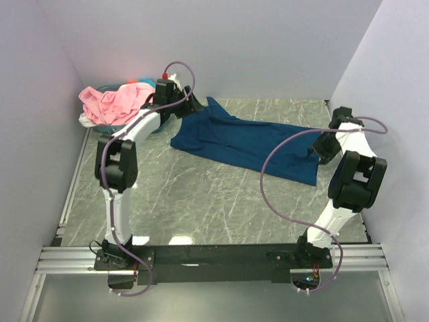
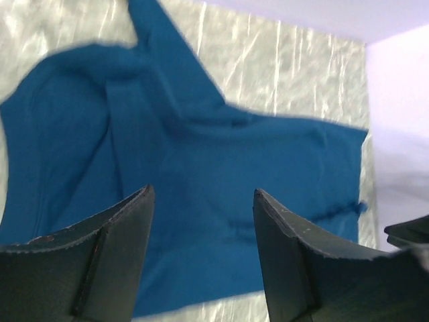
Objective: Fold and stack the t-shirts
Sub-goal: Fold the tshirt
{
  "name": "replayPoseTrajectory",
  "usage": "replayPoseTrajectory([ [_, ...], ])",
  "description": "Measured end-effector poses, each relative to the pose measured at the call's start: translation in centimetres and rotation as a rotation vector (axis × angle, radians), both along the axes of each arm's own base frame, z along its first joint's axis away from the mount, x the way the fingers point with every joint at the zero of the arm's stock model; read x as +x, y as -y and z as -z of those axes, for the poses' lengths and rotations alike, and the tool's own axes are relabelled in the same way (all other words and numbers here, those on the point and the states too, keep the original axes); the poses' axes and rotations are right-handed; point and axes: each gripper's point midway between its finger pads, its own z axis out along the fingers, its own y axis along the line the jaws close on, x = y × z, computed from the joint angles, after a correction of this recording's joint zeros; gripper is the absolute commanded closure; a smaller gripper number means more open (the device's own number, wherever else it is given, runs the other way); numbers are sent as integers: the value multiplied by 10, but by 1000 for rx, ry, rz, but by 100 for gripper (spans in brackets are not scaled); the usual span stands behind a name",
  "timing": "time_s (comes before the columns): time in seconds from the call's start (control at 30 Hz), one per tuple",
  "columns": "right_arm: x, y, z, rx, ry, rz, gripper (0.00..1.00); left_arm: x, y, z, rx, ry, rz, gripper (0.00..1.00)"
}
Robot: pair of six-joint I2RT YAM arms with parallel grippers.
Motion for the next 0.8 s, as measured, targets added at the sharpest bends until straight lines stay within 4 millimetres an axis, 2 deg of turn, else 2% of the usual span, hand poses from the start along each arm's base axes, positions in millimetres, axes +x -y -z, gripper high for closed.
replayPoseTrajectory([
  [0.23,-45,-16,38,49,-126,-14,47,-53,-10,6,68,-30,14,35],
  [0.4,-53,-16,44,41,-151,-11,47,-85,-18,39,110,-116,6,35],
  [0.57,-59,-5,48,12,-170,12,48,-110,-29,71,148,-209,-3,35],
  [0.8,-79,5,62,2,-220,45,50,-128,-37,81,159,-246,-15,36],
])
